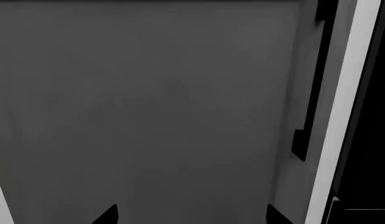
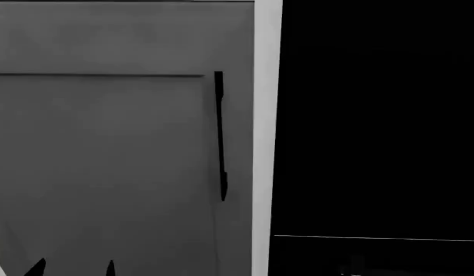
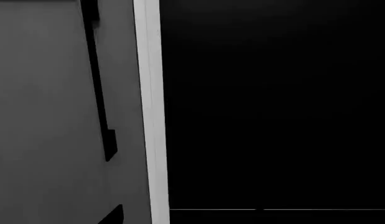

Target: Navigate to the stove.

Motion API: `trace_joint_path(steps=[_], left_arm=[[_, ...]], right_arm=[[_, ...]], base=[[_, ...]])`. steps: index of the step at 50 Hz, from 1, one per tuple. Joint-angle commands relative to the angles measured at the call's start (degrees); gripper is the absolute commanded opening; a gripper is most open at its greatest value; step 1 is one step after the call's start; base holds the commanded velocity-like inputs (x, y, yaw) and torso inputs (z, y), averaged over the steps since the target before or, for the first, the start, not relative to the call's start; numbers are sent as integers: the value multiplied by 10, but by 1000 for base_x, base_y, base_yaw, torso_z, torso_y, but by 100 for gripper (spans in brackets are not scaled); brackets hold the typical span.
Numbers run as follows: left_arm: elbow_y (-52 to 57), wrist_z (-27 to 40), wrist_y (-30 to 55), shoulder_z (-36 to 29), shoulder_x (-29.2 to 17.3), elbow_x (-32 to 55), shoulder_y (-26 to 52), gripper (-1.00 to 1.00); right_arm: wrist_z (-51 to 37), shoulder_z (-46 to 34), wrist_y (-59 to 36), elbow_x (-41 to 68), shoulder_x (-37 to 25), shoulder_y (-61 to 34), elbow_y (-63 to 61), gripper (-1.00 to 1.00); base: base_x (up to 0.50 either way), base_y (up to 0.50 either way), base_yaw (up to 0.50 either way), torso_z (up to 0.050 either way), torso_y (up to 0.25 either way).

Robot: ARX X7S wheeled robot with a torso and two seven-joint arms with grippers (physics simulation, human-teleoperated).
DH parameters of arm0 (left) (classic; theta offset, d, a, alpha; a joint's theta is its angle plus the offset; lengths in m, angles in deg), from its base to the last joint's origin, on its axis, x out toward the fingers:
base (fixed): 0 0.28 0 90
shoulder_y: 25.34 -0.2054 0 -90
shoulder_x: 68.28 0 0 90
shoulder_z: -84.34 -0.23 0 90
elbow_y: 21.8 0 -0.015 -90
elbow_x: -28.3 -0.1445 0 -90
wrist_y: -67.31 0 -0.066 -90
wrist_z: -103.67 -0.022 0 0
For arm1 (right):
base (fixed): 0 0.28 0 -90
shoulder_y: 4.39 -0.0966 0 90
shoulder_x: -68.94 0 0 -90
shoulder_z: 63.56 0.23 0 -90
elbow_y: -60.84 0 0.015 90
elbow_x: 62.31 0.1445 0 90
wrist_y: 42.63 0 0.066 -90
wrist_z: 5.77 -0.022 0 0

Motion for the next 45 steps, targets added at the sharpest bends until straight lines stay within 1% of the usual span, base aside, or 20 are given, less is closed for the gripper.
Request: trace_joint_path(steps=[1,2,4,9,11,13,23,45], left_arm=[[2,10,0,-10,-9,9,-1,100],[12,15,4,-14,-11,10,-6,100],[3,20,8,-20,-15,15,5,100],[-10,30,13,-31,-21,23,20,100],[-20,31,11,-34,-24,27,27,100],[-11,18,-2,-37,-29,43,20,100],[-21,36,-2,-46,-35,47,31,100],[-23,51,-7,-65,-52,62,33,100]], right_arm=[[-16,-16,1,12,-12,1,0,100],[-19,-19,1,10,-16,-1,3,100],[-20,-21,-10,17,-20,-8,4,100],[-33,-32,-4,12,-27,-27,27,100],[-37,-38,-4,8,-29,-34,36,100],[-40,-40,1,8,-32,-35,41,100],[-53,-52,9,5,-42,-41,45,100],[-73,-70,9,14,-53,-42,49,100]], base=[[0,0,0,0,0],[0,0,0,0,0],[0,0,0,0,0],[0,0,0,0,0],[0,0,0,0,0],[0,0,0,0,0],[0,0,0,49,0],[0,0,0,50,0]])
